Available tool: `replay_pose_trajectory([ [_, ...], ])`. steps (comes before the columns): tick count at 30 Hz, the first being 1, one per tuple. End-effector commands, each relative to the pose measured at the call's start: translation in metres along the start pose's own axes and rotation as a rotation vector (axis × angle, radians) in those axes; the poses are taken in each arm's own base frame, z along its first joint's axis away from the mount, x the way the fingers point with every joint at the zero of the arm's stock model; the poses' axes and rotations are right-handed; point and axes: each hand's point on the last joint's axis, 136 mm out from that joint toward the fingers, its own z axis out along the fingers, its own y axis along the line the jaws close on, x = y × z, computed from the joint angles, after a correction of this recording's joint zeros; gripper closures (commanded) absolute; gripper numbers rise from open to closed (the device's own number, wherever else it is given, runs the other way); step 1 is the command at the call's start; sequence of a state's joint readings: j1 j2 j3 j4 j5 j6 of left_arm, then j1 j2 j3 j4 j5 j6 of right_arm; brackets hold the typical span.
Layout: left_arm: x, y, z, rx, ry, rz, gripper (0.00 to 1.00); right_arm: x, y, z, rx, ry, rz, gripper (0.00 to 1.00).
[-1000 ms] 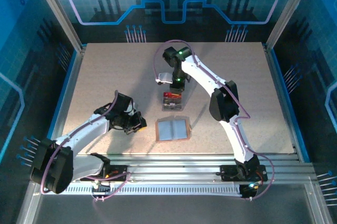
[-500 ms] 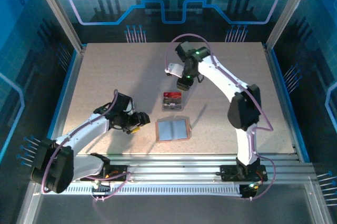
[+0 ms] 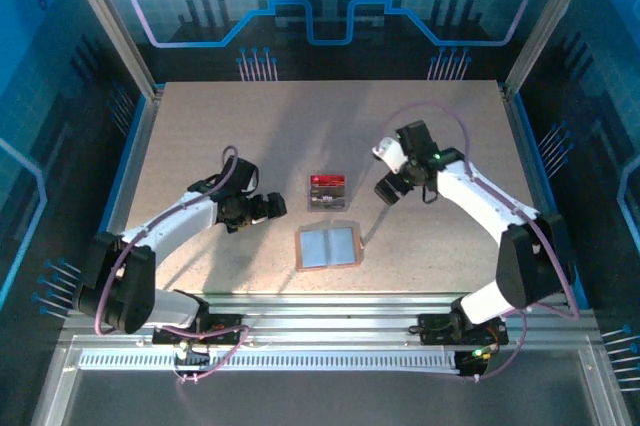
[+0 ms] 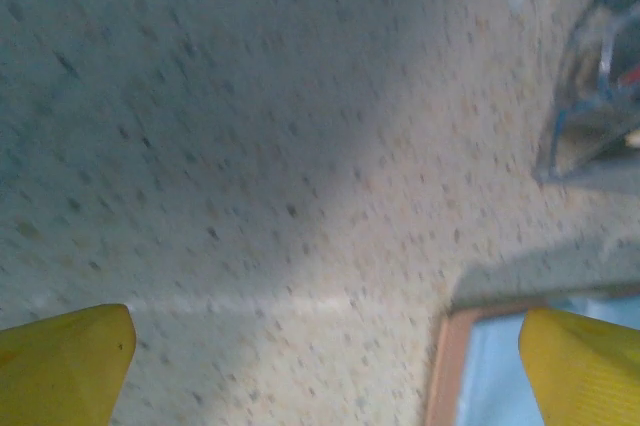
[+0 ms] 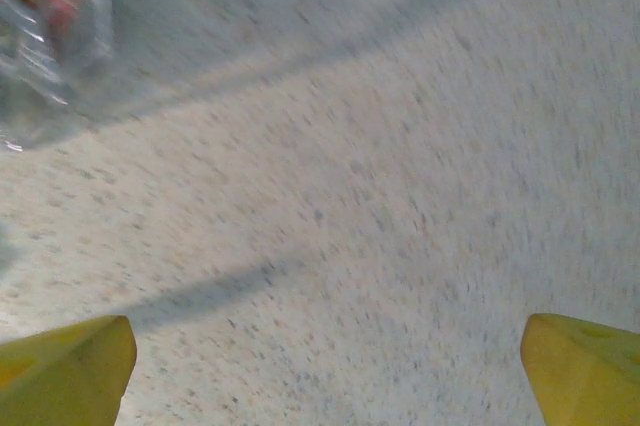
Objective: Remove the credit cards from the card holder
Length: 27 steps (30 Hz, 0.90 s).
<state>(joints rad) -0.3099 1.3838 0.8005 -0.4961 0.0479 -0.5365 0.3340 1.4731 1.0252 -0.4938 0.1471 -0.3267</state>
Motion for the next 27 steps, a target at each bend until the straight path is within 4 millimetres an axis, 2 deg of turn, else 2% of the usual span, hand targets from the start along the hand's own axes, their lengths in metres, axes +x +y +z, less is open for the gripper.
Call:
replay_pose_trajectory([
  [1, -0.036, 0.021, -0.01, -0.169, -0.131, 0.089, 0.01, 0.002, -0.027, 0.006, 0.075, -0.175, 0.228, 0.0],
  [6, -0.07, 0.031, -0.017, -0.26, -0.314, 0.188, 0.01, 0.043, -0.061, 0.023, 0.141, -0.311, 0.47, 0.0],
  [8, -0.083, 0.035, -0.024, -0.284, -0.396, 0.213, 0.01, 0.058, -0.085, 0.024, 0.19, -0.334, 0.6, 0.0],
  [13, -0.113, 0.034, -0.046, -0.333, -0.607, 0.336, 0.01, 0.044, -0.107, 0.011, 0.249, -0.541, 0.639, 0.0],
  [15, -0.12, 0.034, -0.047, -0.341, -0.69, 0.4, 0.01, 0.039, -0.108, 0.005, 0.266, -0.62, 0.618, 0.0],
  [17, -0.125, 0.036, -0.044, -0.337, -0.754, 0.447, 0.01, 0.041, -0.103, 0.009, 0.324, -0.668, 0.583, 0.0],
  [19, -0.126, 0.039, -0.041, -0.32, -0.797, 0.458, 0.01, 0.04, -0.09, 0.016, 0.331, -0.718, 0.517, 0.0],
  [20, -0.127, 0.041, -0.04, -0.301, -0.826, 0.454, 0.01, 0.036, -0.089, 0.011, 0.354, -0.749, 0.497, 0.0],
  [22, -0.127, 0.044, -0.039, -0.24, -0.881, 0.439, 0.01, 0.04, -0.09, 0.017, 0.344, -0.68, 0.52, 0.0],
  [27, -0.134, 0.046, -0.045, -0.128, -0.949, 0.427, 0.01, 0.031, -0.087, 0.023, 0.307, -0.664, 0.484, 0.0],
])
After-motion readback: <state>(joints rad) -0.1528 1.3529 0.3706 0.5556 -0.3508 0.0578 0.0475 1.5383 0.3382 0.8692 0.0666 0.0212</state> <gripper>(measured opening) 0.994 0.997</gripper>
